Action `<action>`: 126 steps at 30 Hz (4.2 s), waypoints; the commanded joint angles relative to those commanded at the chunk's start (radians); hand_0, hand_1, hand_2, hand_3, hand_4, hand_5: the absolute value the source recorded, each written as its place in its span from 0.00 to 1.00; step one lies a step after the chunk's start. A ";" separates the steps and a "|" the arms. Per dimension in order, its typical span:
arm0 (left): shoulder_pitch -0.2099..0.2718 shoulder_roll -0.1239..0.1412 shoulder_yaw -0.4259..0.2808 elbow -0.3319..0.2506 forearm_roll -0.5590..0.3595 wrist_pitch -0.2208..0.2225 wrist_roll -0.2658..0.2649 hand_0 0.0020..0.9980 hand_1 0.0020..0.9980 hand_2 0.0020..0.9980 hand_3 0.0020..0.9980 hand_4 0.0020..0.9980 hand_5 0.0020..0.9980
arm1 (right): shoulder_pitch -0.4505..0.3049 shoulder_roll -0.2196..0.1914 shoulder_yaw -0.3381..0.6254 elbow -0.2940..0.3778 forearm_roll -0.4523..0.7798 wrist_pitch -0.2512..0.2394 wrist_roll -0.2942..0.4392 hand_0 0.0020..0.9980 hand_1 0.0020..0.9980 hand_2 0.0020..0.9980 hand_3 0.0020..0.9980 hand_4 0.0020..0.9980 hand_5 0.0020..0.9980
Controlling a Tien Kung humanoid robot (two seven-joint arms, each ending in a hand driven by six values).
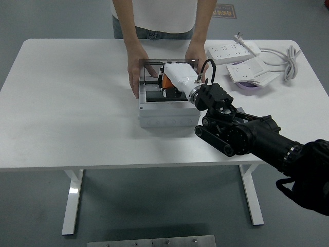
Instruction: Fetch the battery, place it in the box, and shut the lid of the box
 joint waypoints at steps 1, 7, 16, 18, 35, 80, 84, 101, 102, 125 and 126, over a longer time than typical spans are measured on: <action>0.000 0.000 0.000 0.000 0.000 0.000 0.000 0.52 0.72 0.59 0.53 0.28 0.00 | -0.001 0.000 -0.001 -0.001 0.002 -0.001 0.002 0.41 0.33 0.40 0.49 0.49 0.03; 0.000 0.000 0.000 0.000 0.000 0.000 -0.001 0.52 0.73 0.59 0.53 0.28 0.00 | -0.003 0.000 -0.005 -0.009 0.009 -0.004 0.006 0.41 0.34 0.40 0.50 0.56 0.03; 0.000 0.000 -0.002 0.000 0.003 0.000 0.000 0.52 0.73 0.59 0.53 0.28 0.00 | -0.006 0.000 -0.009 -0.014 0.016 -0.011 0.006 0.33 0.33 0.41 0.51 0.62 0.19; 0.000 0.000 -0.002 0.000 0.004 -0.001 0.000 0.52 0.72 0.59 0.53 0.27 0.00 | -0.006 0.000 -0.011 -0.016 0.018 -0.012 0.007 0.46 0.35 0.42 0.50 0.72 0.28; -0.004 0.000 -0.008 -0.002 0.014 -0.003 0.002 0.51 0.72 0.58 0.53 0.26 0.00 | -0.004 0.000 -0.027 -0.027 0.038 -0.028 0.013 0.50 0.38 0.44 0.50 0.77 0.32; -0.006 0.009 -0.014 -0.014 0.014 0.003 0.019 0.51 0.72 0.58 0.52 0.24 0.00 | 0.034 0.000 -0.087 -0.021 0.224 -0.079 -0.033 0.20 0.29 0.35 0.43 0.68 0.32; -0.005 0.010 -0.015 -0.016 0.015 0.003 0.021 0.51 0.72 0.58 0.52 0.23 0.00 | 0.032 0.000 -0.092 -0.020 0.226 -0.076 -0.044 0.15 0.25 0.31 0.37 0.64 0.25; 0.017 0.008 0.000 -0.020 -0.017 0.017 0.031 0.51 0.72 0.58 0.52 0.22 0.00 | 0.048 -0.015 -0.067 0.064 0.155 0.010 -0.169 0.10 0.22 0.26 0.30 0.36 0.32; 0.017 0.008 0.000 -0.020 -0.018 0.018 0.031 0.51 0.72 0.58 0.52 0.22 0.00 | 0.053 -0.018 -0.063 0.067 0.153 0.014 -0.173 0.10 0.22 0.26 0.30 0.38 0.30; 0.014 0.007 -0.001 -0.019 -0.011 0.011 0.030 0.51 0.72 0.58 0.53 0.22 0.00 | 0.141 -0.057 -0.036 0.045 0.154 0.067 -0.205 0.09 0.22 0.26 0.31 0.48 0.26; 0.013 0.007 -0.001 -0.019 -0.010 0.011 0.030 0.51 0.72 0.58 0.53 0.22 0.00 | 0.144 -0.057 -0.036 0.042 0.156 0.066 -0.202 0.09 0.22 0.26 0.31 0.52 0.26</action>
